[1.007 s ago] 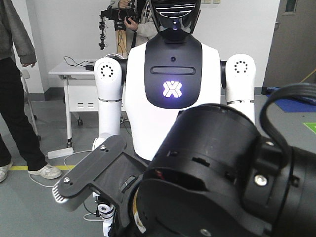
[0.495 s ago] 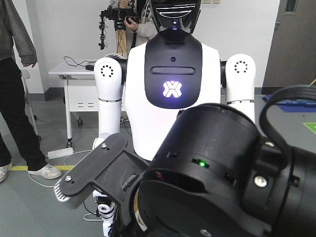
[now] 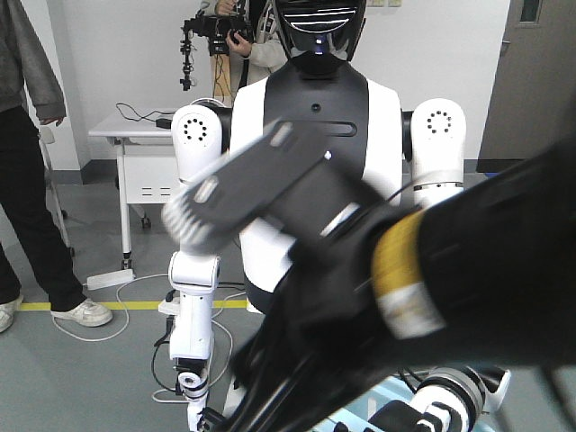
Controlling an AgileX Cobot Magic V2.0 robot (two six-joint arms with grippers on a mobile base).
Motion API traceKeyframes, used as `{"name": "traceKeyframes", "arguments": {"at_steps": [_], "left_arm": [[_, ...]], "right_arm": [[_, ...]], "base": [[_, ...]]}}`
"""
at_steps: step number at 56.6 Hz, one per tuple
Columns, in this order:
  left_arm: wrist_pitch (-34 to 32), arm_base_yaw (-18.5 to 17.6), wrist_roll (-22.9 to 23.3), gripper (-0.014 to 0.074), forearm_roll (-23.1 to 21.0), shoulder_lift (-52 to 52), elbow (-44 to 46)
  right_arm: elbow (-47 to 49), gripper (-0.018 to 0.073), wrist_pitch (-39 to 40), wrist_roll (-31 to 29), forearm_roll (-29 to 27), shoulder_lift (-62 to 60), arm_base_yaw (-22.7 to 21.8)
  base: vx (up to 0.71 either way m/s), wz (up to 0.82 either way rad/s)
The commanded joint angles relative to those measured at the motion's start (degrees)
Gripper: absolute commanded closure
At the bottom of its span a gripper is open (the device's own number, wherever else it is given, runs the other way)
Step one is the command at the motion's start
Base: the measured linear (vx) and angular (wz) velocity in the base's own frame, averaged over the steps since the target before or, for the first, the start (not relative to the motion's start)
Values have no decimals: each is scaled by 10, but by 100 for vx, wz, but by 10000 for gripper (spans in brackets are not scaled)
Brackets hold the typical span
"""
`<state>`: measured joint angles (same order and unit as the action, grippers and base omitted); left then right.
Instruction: Pick snacks and fruit into basket
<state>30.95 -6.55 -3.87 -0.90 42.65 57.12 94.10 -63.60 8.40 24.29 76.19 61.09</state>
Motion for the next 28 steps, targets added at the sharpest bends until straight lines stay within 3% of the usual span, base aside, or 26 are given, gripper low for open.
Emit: {"name": "traceKeyframes", "arguments": {"at_steps": [1, 9, 16, 21, 28], "left_arm": [[-49, 0, 4, 600, -3, -2, 17], [-49, 0, 4, 600, -3, -2, 17], [-49, 0, 4, 600, -3, -2, 17], [-42, 0, 4, 598, -3, -2, 17], [5, 0, 3, 592, -32, 1, 17]], "right_arm": [[18, 47, 77, 3, 57, -70, -3], [-10, 56, 101, 32, 116, -156, -3], [-138, 63, 179, 63, 155, -259, -3], [-227, 64, 223, 142, 196, -322, -3], [-304, 64, 184, 270, 274, -376, -3]], "base": [[0, 0], [0, 0], [0, 0], [0, 0], [0, 0]]}}
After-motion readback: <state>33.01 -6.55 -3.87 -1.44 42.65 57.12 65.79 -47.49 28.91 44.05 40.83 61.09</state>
